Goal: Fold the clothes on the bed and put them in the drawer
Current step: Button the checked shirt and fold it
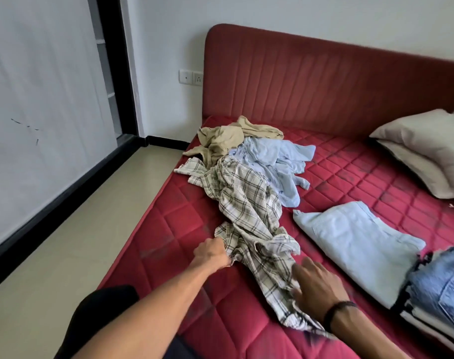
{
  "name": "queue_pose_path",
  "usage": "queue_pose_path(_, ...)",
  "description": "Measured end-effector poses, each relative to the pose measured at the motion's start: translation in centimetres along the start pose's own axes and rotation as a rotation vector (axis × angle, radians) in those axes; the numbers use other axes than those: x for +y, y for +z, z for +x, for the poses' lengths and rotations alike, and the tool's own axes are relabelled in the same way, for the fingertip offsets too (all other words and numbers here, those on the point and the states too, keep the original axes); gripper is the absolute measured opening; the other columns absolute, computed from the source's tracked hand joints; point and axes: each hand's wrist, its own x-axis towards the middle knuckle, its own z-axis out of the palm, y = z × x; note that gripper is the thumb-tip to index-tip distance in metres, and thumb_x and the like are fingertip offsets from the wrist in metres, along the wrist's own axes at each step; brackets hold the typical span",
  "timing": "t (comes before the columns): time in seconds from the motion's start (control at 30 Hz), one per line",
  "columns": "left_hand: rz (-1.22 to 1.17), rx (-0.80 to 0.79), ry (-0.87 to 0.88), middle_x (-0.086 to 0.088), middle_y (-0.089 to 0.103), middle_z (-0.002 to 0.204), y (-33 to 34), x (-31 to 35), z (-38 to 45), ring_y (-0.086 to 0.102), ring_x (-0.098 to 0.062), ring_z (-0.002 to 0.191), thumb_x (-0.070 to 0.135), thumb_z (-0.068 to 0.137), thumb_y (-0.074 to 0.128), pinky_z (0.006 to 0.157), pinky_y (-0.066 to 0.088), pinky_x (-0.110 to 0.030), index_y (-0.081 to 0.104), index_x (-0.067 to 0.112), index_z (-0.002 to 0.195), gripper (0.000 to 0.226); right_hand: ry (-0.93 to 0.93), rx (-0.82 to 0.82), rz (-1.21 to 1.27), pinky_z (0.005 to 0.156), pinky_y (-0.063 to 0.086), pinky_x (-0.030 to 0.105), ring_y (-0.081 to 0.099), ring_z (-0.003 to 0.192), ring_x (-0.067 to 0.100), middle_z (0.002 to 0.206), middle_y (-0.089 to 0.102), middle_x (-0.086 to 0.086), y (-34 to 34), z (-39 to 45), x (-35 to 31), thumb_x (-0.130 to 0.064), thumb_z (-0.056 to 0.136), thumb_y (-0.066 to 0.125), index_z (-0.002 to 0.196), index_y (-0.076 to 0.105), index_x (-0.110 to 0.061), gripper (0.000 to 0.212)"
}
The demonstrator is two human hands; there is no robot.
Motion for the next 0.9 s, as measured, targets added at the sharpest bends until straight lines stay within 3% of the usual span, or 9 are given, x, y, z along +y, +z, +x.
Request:
queue_pose_path(0.07, 0.138, -0.31, 0.1, -0.005, 0.075, 0.094, -1.2, -0.1, -1.2, 0.072, -0.019, 0.087, 0.031, 0.087, 0.073, 0.069, 0.054, -0.03, 0.072, 0.015, 0.098, 0.02, -0.022, -0.096, 0.207, 0.073, 0.051, 0.034, 0.065, 0.095, 0.021, 0.1, 0.062, -0.007, -0.4, 0.5, -3.4, -0.053, 0.076, 0.062, 0.1, 0.057, -0.03, 0.033)
queue_pose_path(0.17, 0.175, -0.722, 0.188, 0.005, 0.061, 0.056, -2.2, -0.3, -3.4, 0.054, -0.006, 0.051, 0.028, 0.091, 0.073, 0.048, 0.041, -0.021, 0.064, 0.018, 0.07, 0.026, -0.161, -0.161, 0.418, 0.093, 0.048, 0.031, 0.057, 0.11, 0.018, 0.119, 0.057, -0.005, 0.6, 1.3, -7.0, -0.067, 0.068, 0.058, 0.131, 0.049, -0.035, 0.072)
queue_pose_path(0.37, 0.014, -0.865, 0.227, 0.007, 0.067, 0.073, -7.6, -0.7, -7.5, 0.06, -0.006, 0.068, 0.041, 0.091, 0.076, 0.076, 0.053, -0.025, 0.071, 0.021, 0.083, 0.022, -0.212, -0.462, 0.215, 0.088, 0.055, 0.042, 0.064, 0.111, 0.034, 0.116, 0.067, 0.006, 1.0, 1.8, -9.6, -0.038, 0.085, 0.06, 0.112, 0.063, -0.025, 0.03)
queue_pose_path(0.5, 0.013, -0.3, 0.165, 0.003, 0.073, 0.084, -7.8, -1.2, -4.6, 0.064, -0.011, 0.069, 0.039, 0.095, 0.067, 0.071, 0.055, -0.028, 0.077, 0.016, 0.094, 0.026, -0.325, -0.726, 0.364, 0.098, 0.054, 0.037, 0.066, 0.113, 0.022, 0.126, 0.07, 0.003, -2.0, 4.0, -7.4, -0.013, 0.075, 0.072, 0.133, 0.065, -0.021, 0.059)
queue_pose_path(0.6, -0.605, -0.207, -0.024, -0.006, 0.071, 0.073, -4.6, 0.5, -2.5, 0.063, -0.012, 0.052, 0.041, 0.104, 0.055, 0.054, 0.054, -0.025, 0.066, 0.01, 0.09, 0.036, -0.177, -0.298, 0.559, 0.095, 0.055, 0.042, 0.063, 0.105, 0.019, 0.119, 0.069, 0.002, -3.0, 6.2, -6.2, -0.015, 0.076, 0.064, 0.125, 0.069, -0.026, 0.05)
queue_pose_path(0.67, -0.938, -0.166, -0.134, -0.014, 0.071, 0.072, -3.1, 2.4, -1.1, 0.066, -0.017, 0.051, 0.045, 0.104, 0.053, 0.05, 0.055, -0.026, 0.062, 0.005, 0.094, 0.042, -0.039, 0.003, 0.329, 0.102, 0.05, 0.046, 0.048, 0.125, 0.026, 0.143, 0.049, 0.003, -2.6, 7.3, -5.5, -0.018, 0.082, 0.063, 0.133, 0.059, -0.03, 0.052)
queue_pose_path(0.73, -1.096, -0.078, -0.206, -0.018, 0.074, 0.083, -2.0, 3.7, 0.7, 0.072, -0.023, 0.059, 0.048, 0.1, 0.061, 0.054, 0.061, -0.033, 0.062, 0.001, 0.101, 0.047, 0.02, 0.003, 0.054, 0.099, 0.048, 0.049, 0.043, 0.128, 0.031, 0.144, 0.045, 0.002, -1.7, 8.1, -4.7, -0.032, 0.089, 0.063, 0.141, 0.045, -0.033, 0.055)
queue_pose_path(0.83, -1.129, 0.047, -0.298, -0.015, 0.071, 0.107, -0.7, 4.6, 2.3, 0.076, -0.026, 0.077, 0.053, 0.087, 0.075, 0.058, 0.063, -0.035, 0.066, 0.001, 0.108, 0.057, 0.134, -0.063, 0.088, 0.079, 0.051, 0.038, 0.065, 0.102, 0.033, 0.104, 0.068, 0.004, -1.0, 8.9, -3.7, -0.035, 0.086, 0.059, 0.092, 0.059, -0.024, 0.013)
queue_pose_path(0.9, -1.141, 0.055, -0.359, -0.014, 0.071, 0.114, -0.3, 4.5, 2.3, 0.073, -0.028, 0.092, 0.045, 0.079, 0.085, 0.073, 0.062, -0.032, 0.069, 0.0, 0.113, 0.059, 0.114, -0.063, 0.265, 0.058, 0.044, 0.032, 0.066, 0.074, 0.028, 0.077, 0.066, 0.003, -0.2, 8.3, -4.0, -0.034, 0.079, 0.052, 0.067, 0.047, -0.018, 0.021)
